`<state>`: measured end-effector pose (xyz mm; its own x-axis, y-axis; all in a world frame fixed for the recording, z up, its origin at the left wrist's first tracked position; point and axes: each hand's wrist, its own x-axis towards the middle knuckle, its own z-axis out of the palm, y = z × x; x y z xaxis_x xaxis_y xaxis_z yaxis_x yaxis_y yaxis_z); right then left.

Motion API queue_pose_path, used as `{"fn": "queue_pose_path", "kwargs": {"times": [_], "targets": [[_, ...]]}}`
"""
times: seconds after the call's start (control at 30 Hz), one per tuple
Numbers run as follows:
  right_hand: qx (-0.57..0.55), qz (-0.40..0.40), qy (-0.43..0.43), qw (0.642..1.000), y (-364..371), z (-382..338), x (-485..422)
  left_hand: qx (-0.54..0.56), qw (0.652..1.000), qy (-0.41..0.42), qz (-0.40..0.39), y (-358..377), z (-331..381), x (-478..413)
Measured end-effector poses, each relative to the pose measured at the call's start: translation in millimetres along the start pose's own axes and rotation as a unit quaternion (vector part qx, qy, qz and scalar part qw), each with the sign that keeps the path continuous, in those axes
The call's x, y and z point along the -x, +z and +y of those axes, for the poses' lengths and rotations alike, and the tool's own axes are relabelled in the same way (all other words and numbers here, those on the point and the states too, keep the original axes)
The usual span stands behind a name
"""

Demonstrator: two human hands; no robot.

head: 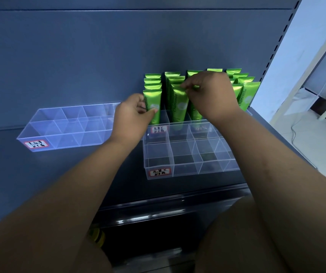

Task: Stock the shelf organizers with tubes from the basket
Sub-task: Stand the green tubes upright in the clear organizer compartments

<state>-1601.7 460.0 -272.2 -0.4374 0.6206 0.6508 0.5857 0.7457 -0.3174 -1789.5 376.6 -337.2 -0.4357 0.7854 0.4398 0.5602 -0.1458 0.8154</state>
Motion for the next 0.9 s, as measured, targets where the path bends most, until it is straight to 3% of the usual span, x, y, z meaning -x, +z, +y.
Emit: {"fn": "queue_pose_path", "kwargs": {"times": [0.6,0.9], "targets": [[0.023,-0.011,0.017,1.000,-2.1,-6.2,3.0,0.062,0.997,-0.028,-0.022,-1.4,-2.7,-0.7],[0.042,0.007,-0.044,0.998,-7.2,-41.7,9.7,0.058,0.997,-0.036,-0.021,-0.9,-2.2,0.6]]}}
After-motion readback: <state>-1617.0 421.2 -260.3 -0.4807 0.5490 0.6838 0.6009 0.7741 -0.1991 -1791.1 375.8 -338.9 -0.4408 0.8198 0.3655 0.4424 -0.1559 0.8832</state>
